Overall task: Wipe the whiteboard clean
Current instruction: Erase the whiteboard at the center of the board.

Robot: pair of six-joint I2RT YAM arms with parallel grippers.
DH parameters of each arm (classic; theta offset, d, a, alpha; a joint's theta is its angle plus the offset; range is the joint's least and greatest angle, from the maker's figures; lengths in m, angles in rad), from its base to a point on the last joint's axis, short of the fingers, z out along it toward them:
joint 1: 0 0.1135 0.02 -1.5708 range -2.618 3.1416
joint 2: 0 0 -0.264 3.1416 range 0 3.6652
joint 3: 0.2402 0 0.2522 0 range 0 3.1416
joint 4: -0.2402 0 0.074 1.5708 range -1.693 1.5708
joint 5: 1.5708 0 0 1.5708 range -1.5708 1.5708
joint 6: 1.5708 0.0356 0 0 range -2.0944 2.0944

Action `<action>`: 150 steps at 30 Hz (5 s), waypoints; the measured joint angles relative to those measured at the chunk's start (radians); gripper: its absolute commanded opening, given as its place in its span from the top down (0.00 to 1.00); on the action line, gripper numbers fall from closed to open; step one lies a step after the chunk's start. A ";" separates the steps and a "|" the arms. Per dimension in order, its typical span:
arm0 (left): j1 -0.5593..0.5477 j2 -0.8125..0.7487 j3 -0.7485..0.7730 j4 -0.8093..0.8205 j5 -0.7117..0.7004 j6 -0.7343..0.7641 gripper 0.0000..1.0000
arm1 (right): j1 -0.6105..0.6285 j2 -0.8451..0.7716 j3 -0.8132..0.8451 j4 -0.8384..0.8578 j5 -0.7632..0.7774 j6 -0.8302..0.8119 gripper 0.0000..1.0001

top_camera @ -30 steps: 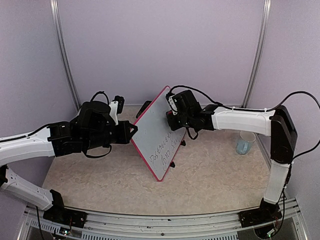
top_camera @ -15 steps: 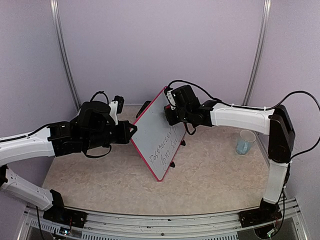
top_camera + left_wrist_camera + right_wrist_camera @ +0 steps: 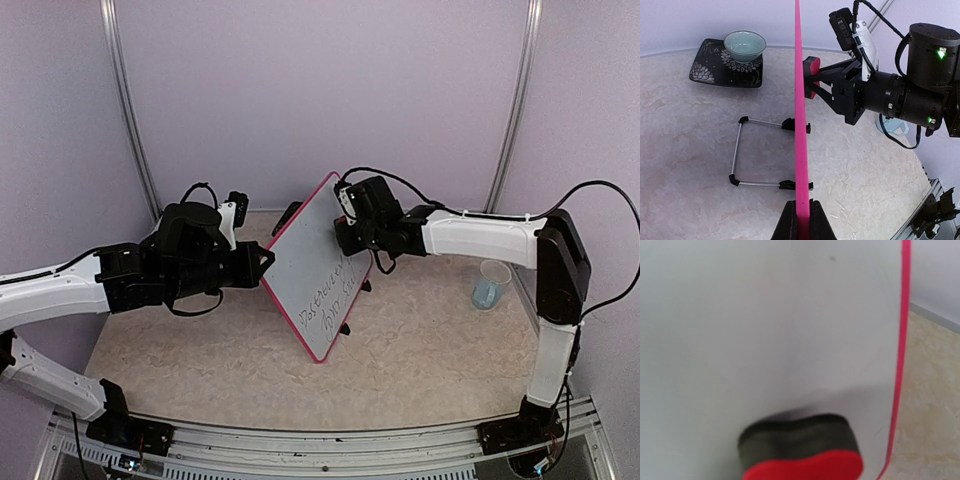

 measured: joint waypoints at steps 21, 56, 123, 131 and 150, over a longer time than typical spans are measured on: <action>0.000 0.002 0.000 0.007 0.003 0.000 1.00 | -0.025 0.018 0.005 0.005 -0.011 0.011 0.74; 0.000 0.001 -0.002 0.010 0.003 -0.009 1.00 | -0.069 0.050 0.023 0.020 -0.052 0.034 0.74; -0.006 -0.004 -0.003 0.019 0.031 0.031 1.00 | 0.221 -0.422 -0.545 0.348 -0.087 -0.088 0.74; -0.006 -0.004 -0.003 0.020 0.032 0.030 1.00 | 0.377 -0.404 -0.696 0.471 -0.019 -0.121 0.74; -0.009 -0.005 -0.003 0.010 0.005 0.039 1.00 | 0.500 -0.171 -0.484 0.384 0.236 -0.038 0.75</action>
